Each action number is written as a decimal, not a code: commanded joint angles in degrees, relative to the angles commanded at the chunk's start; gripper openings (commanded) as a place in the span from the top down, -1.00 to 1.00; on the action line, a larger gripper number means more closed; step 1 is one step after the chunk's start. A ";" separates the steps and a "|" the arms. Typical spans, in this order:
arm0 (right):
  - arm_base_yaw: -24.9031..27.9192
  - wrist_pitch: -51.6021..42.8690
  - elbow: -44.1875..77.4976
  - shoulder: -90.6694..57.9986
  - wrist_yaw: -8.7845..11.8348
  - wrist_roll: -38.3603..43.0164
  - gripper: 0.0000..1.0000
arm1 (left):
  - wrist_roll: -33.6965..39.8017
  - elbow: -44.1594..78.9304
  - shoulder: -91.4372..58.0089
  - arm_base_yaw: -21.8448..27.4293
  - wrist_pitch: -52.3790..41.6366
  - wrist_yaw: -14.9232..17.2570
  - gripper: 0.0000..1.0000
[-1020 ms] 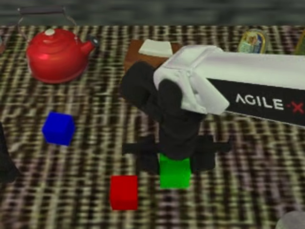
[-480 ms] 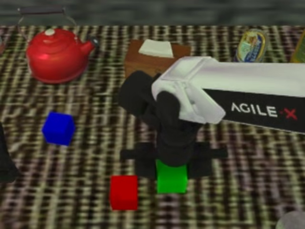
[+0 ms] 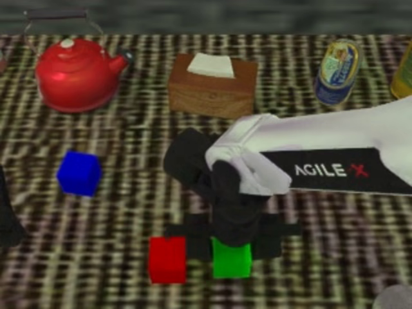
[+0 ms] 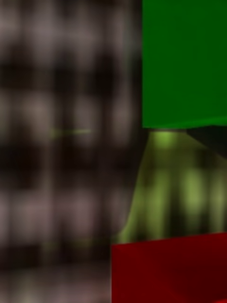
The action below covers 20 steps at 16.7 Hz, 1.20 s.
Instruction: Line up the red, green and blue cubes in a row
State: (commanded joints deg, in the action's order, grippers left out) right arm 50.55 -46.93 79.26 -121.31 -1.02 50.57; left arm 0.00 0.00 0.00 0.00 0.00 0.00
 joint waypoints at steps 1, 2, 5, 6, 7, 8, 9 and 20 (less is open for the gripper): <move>0.00 0.00 0.00 0.00 0.00 0.00 1.00 | 0.00 0.00 0.00 0.00 0.00 0.00 -1.00; 0.00 0.00 0.00 0.00 0.00 0.00 1.00 | 0.00 0.00 0.00 0.00 0.00 0.00 -1.00; 0.00 0.00 0.00 0.00 0.00 0.00 0.55 | 0.00 0.00 0.00 0.00 0.00 0.00 -1.00; 0.00 0.00 0.00 0.00 0.00 0.00 0.40 | 0.00 0.00 0.00 0.00 0.00 0.00 -1.00; 0.00 0.00 0.00 0.00 0.00 0.00 0.25 | 0.00 0.00 0.00 0.00 0.00 0.00 -1.00; 0.00 0.00 0.00 0.00 0.00 0.00 0.10 | 0.00 0.00 0.00 0.00 0.00 0.00 -1.00; 0.00 0.00 0.00 0.00 0.00 0.00 -0.06 | 0.00 0.00 0.00 0.00 0.00 0.00 -1.00; 0.00 0.00 0.00 0.00 0.00 0.00 -1.00 | 0.00 0.00 0.00 0.00 0.00 0.00 -1.00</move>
State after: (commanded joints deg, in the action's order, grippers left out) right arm 50.55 -46.93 79.26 -121.31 -1.02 50.57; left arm 0.00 0.00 0.00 0.00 0.00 0.00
